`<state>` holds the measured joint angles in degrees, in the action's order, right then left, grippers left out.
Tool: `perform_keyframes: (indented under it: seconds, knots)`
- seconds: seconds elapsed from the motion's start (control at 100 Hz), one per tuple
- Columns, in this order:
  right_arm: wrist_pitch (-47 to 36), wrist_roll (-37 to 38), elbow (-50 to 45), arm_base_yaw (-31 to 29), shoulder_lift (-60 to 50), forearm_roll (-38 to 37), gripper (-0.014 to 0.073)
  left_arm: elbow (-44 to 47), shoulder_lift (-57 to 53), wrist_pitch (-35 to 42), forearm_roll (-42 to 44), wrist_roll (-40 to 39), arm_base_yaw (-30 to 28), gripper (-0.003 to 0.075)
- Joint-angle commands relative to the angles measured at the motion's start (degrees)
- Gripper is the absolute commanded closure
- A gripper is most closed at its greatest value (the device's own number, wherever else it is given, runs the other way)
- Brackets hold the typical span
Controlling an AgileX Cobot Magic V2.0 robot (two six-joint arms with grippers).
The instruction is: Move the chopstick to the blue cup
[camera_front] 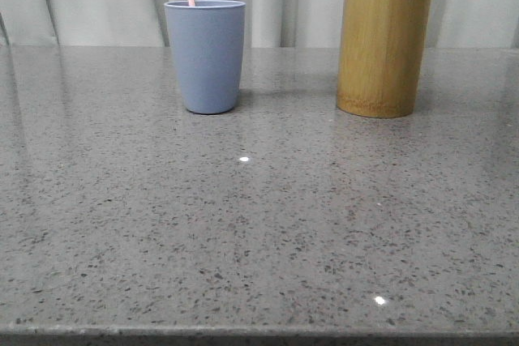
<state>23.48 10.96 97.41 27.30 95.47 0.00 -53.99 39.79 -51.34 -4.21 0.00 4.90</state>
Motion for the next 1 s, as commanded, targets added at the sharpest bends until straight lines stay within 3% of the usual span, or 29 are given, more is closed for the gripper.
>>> perform_keyframes:
  seconds: [0.0, 0.43, 0.85, 0.99]
  knots:
    - [-2.7, 0.0, -0.6, -1.2, -5.4, -1.3, 0.0427, -1.4, 0.1, 3.7, -0.3, -0.4, -0.2, 0.0513]
    - [-9.5, 0.0, -24.3, -3.5, -23.6, -3.7, 0.0427, -1.4, 0.1, 5.7, -0.3, -0.4, -0.2, 0.0513]
    - [-10.3, 0.0, -42.6, -3.6, -43.8, -4.5, 0.0428, -1.4, 0.1, 6.6, -0.3, -0.4, -0.2, 0.0514]
    - [-8.5, 1.0, -46.6, -6.7, -49.9, -4.5, 0.0456, -1.4, -0.5, 7.8, -0.3, -0.4, -0.2, 0.0536]
